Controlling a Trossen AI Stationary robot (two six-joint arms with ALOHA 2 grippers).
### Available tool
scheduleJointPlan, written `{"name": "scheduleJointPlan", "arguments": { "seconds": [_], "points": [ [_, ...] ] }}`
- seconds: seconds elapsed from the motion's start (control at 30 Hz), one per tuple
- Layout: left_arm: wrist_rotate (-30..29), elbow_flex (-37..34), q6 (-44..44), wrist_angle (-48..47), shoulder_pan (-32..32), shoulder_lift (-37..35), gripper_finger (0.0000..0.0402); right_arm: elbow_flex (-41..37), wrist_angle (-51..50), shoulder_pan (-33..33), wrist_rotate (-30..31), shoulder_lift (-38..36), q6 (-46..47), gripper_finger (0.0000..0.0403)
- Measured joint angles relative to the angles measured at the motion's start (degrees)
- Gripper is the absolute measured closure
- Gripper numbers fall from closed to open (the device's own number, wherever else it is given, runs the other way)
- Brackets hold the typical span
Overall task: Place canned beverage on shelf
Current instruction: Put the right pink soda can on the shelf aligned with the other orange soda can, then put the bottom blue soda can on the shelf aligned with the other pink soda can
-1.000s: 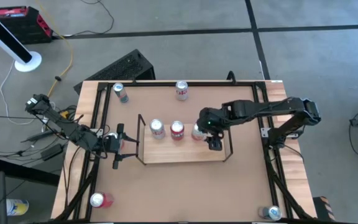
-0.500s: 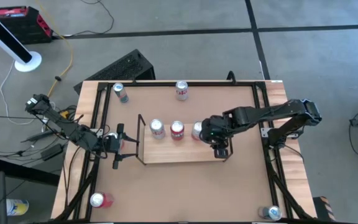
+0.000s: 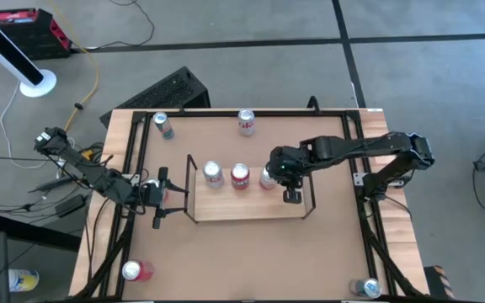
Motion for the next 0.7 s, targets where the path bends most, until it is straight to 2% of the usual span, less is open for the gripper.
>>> {"name": "scheduleJointPlan", "arguments": {
  "seconds": [0.2,0.4,0.7],
  "points": [
    [0.00,0.00,-0.01,0.00,-0.01,0.00,0.0174,-0.06,-0.39,-1.31,-0.07,0.47,-0.51,0.0389],
    [0.00,0.02,-0.01,0.00,0.00,0.00,0.0174,-0.04,2.88,-2.38,-0.50,1.52,-2.27,0.0378],
    [0.00,0.00,0.00,-0.02,0.01,-0.02,0.0174,0.01,-1.04,-1.75,-0.68,0.86,-1.59,0.0380]
  ]
}}
